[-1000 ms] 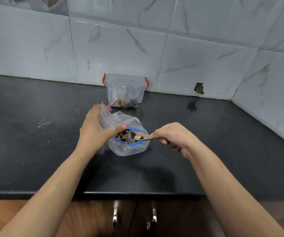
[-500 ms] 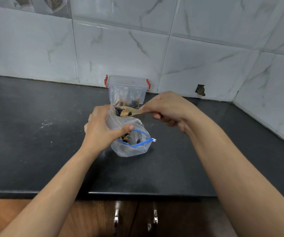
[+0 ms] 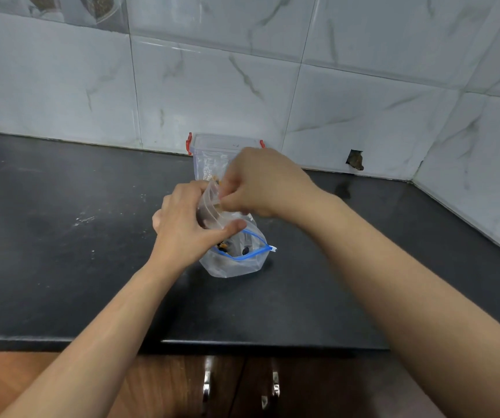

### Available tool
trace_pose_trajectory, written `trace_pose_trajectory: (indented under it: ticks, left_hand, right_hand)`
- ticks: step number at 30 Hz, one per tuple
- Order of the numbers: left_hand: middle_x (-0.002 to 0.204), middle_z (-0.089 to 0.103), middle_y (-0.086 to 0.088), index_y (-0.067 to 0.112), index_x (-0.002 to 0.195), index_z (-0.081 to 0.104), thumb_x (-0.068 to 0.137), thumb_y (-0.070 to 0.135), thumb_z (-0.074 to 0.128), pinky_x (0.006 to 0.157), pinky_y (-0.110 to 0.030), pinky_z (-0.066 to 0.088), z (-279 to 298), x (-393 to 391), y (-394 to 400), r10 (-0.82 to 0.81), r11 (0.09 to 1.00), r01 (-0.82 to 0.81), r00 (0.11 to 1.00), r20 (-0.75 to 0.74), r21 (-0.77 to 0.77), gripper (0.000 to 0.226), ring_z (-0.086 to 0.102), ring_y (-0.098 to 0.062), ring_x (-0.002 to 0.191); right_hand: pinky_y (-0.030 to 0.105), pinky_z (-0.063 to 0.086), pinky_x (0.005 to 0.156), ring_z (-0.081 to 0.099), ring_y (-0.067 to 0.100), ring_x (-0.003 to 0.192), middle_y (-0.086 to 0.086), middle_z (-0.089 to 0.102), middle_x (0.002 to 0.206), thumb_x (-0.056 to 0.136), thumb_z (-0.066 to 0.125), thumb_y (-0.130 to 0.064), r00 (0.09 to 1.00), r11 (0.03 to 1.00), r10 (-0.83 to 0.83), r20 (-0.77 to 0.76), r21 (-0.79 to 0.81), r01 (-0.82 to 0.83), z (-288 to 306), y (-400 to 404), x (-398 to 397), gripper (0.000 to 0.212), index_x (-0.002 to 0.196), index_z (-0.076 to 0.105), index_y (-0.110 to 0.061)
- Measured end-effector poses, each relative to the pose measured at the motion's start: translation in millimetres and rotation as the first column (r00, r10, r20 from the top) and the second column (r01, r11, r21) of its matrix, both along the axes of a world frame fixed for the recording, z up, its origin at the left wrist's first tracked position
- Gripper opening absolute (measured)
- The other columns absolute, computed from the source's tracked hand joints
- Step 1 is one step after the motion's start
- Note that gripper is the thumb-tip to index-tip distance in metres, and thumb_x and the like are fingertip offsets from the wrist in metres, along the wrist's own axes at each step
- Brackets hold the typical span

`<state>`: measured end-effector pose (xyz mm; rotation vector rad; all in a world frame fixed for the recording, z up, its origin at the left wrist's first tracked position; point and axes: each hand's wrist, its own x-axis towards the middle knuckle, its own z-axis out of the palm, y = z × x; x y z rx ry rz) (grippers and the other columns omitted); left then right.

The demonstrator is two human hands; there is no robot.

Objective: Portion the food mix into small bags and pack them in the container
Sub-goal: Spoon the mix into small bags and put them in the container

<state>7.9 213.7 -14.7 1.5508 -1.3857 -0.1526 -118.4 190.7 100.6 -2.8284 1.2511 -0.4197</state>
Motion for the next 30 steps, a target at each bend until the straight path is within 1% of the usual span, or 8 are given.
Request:
trace_pose_trajectory:
  ticks: [3, 6, 11, 16, 22, 25, 27, 30]
  left_hand:
    - [0.103, 0.055, 0.012, 0.043, 0.094, 0.048, 0.052, 0.074, 0.062, 0.09, -0.05, 0.044, 0, 2, -2, 0.034, 0.999, -0.034, 0.999, -0.043, -0.018, 0.054, 0.052, -0.018, 0.106]
    - [0.108, 0.053, 0.013, 0.043, 0.101, 0.046, 0.05, 0.078, 0.056, 0.094, -0.046, 0.042, 2, 7, 1, 0.083, 0.997, -0.082, 0.994, -0.078, 0.006, 0.063, 0.051, -0.016, 0.11]
    - [0.109, 0.054, 0.009, 0.035, 0.105, 0.049, 0.048, 0.078, 0.061, 0.085, -0.051, 0.05, -2, 19, 3, 0.119, 0.992, -0.111, 0.984, -0.13, 0.064, 0.071, 0.054, -0.018, 0.105]
    - [0.114, 0.053, -0.001, 0.03, 0.107, 0.039, 0.045, 0.068, 0.078, 0.074, -0.05, 0.056, -9, 23, 4, 0.099, 0.967, -0.04, 0.969, -0.227, 0.252, 0.083, 0.058, -0.022, 0.1]
    - [0.107, 0.057, 0.001, 0.023, 0.116, 0.031, 0.066, 0.035, 0.084, 0.058, -0.03, 0.053, -9, 14, 0, 0.022, 0.946, 0.13, 0.887, -0.46, 0.296, 0.074, 0.064, -0.019, 0.085]
    - [0.101, 0.061, -0.006, 0.014, 0.118, 0.04, 0.076, 0.014, 0.076, 0.041, -0.017, 0.044, -6, 12, -4, 0.002, 0.961, 0.147, 0.843, -0.537, 0.234, 0.055, 0.061, -0.014, 0.067]
    - [0.086, 0.065, -0.009, 0.005, 0.112, 0.053, 0.08, 0.016, 0.071, 0.044, -0.022, 0.044, -8, 15, -7, -0.027, 0.948, 0.198, 0.829, -0.558, 0.249, 0.039, 0.058, -0.013, 0.052]
    - [0.067, 0.064, -0.011, 0.007, 0.085, 0.066, 0.079, 0.025, 0.069, 0.061, -0.039, 0.046, -16, 18, -8, -0.017, 0.931, 0.226, 0.809, -0.587, 0.286, 0.019, 0.053, -0.019, 0.046]
  right_hand:
    - [0.03, 0.038, 0.063, 0.06, 0.026, 0.087, 0.002, 0.066, 0.096, 0.082, 0.059, -0.02, 0.994, 0.942, 0.057, -0.099, -0.324, -0.086, 3, 8, 13, 0.019, 0.098, 0.068, -0.022]
    - [0.027, 0.037, 0.063, 0.062, 0.023, 0.089, 0.0, 0.068, 0.093, 0.081, 0.064, -0.025, 0.998, 0.949, 0.056, 0.01, -0.311, -0.05, 8, 5, 5, 0.012, 0.091, 0.07, -0.025]
    - [0.025, 0.05, 0.057, 0.06, 0.012, 0.052, -0.002, 0.066, 0.058, 0.075, 0.069, -0.018, 0.919, 0.981, -0.101, 0.38, 0.191, 0.028, 3, -9, -29, 0.011, 0.069, 0.073, -0.01]
    - [0.022, 0.04, 0.049, 0.052, 0.016, 0.052, 0.008, 0.066, 0.061, 0.073, 0.069, -0.017, 0.937, 0.874, -0.31, 0.161, 0.435, 0.215, -23, -18, -66, 0.014, 0.071, 0.073, -0.004]
    - [0.03, 0.045, 0.064, 0.064, 0.024, 0.082, -0.002, 0.071, 0.086, 0.084, 0.057, -0.022, 0.968, 0.97, -0.234, 0.093, -0.046, 0.239, -83, -5, -39, 0.01, 0.084, 0.067, -0.022]
    - [0.023, 0.022, 0.042, 0.058, 0.022, 0.049, 0.001, 0.061, 0.06, 0.057, 0.082, -0.016, 0.981, 0.904, -0.192, -0.009, -0.39, 0.174, -104, -4, -26, 0.021, 0.065, 0.062, -0.015]
    - [0.018, 0.011, 0.041, 0.044, 0.018, 0.032, -0.001, 0.05, 0.045, 0.029, 0.087, -0.007, 0.986, 0.9, -0.168, -0.004, -0.408, 0.152, -110, -8, -23, 0.038, 0.051, 0.058, -0.015]
    - [0.015, 0.001, 0.041, 0.027, 0.018, 0.032, -0.001, 0.046, 0.044, 0.03, 0.087, -0.003, 0.991, 0.917, -0.134, -0.012, -0.381, 0.12, -112, -12, -17, 0.04, 0.052, 0.055, -0.014]
